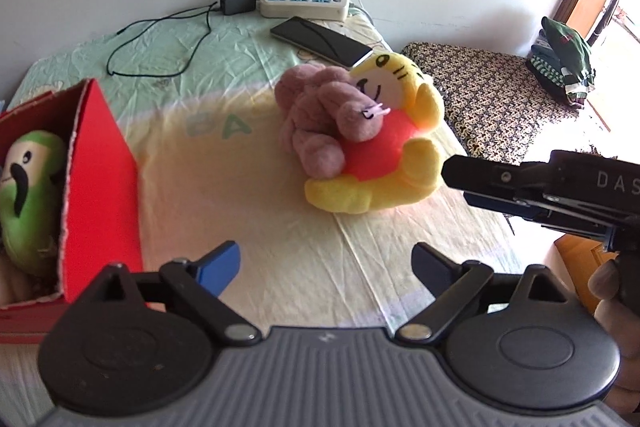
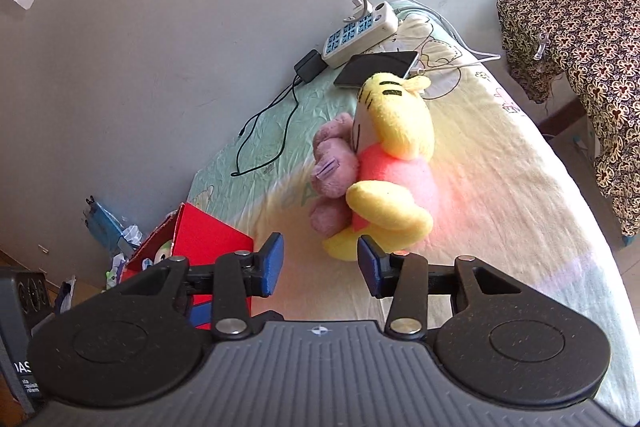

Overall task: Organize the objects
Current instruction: 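Move the right gripper to the pink teddy on the yellow tiger plush, then grasp the pink teddy bear with the right gripper and lift it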

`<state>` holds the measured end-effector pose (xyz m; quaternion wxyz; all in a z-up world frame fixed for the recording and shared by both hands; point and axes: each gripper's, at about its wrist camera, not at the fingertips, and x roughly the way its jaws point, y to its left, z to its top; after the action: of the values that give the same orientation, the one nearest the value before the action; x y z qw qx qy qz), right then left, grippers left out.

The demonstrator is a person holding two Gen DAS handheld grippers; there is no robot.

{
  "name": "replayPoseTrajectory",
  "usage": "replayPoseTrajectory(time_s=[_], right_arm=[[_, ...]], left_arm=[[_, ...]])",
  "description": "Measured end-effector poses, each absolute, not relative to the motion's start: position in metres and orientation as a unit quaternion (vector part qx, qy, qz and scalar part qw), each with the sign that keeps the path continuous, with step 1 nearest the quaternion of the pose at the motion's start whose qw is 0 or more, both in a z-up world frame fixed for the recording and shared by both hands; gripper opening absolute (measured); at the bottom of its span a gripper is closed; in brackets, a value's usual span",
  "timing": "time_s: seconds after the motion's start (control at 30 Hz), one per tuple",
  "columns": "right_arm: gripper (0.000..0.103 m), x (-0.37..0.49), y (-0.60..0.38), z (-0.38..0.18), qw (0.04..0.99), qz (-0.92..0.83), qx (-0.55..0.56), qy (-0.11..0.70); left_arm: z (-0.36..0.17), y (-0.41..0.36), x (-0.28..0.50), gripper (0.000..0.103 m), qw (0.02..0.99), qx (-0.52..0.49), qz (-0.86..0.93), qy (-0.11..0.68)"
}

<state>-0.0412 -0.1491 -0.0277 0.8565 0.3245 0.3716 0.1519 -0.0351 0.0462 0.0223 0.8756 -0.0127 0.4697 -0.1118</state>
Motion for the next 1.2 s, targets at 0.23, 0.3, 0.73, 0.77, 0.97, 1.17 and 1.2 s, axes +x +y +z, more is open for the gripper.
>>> replayPoseTrajectory(time_s=[0.23, 0.3, 0.73, 0.77, 0.97, 1.17, 1.2], right_arm=[[0.044, -0.035, -0.16, -0.034, 0.855, 0.129, 0.331, 0.378], [0.044, -0.034, -0.161, -0.033, 0.857, 0.119, 0.333, 0.376], [0.044, 0.009, -0.154, -0.007, 0.878, 0.104, 0.295, 0.362], [0.044, 0.016, -0.152, -0.005, 0.879, 0.107, 0.292, 0.362], [0.044, 0.066, -0.128, -0.005, 0.884, 0.124, 0.247, 0.378], [0.044, 0.102, -0.108, -0.024, 0.876, 0.13, 0.212, 0.414], [0.044, 0.105, -0.105, -0.027, 0.874, 0.13, 0.207, 0.42]], left_arm=[[0.005, 0.048, -0.028, 0.095, 0.858, -0.052, -0.154, 0.487], [0.002, 0.05, -0.022, 0.095, 0.853, -0.063, -0.17, 0.489], [-0.014, 0.077, 0.049, 0.095, 0.844, -0.163, -0.2, 0.47], [-0.015, 0.08, 0.054, 0.095, 0.843, -0.173, -0.202, 0.468], [-0.026, 0.084, 0.079, 0.094, 0.83, -0.2, -0.224, 0.469], [-0.043, 0.084, 0.092, 0.094, 0.818, -0.2, -0.238, 0.485], [-0.045, 0.086, 0.093, 0.094, 0.815, -0.204, -0.239, 0.486]])
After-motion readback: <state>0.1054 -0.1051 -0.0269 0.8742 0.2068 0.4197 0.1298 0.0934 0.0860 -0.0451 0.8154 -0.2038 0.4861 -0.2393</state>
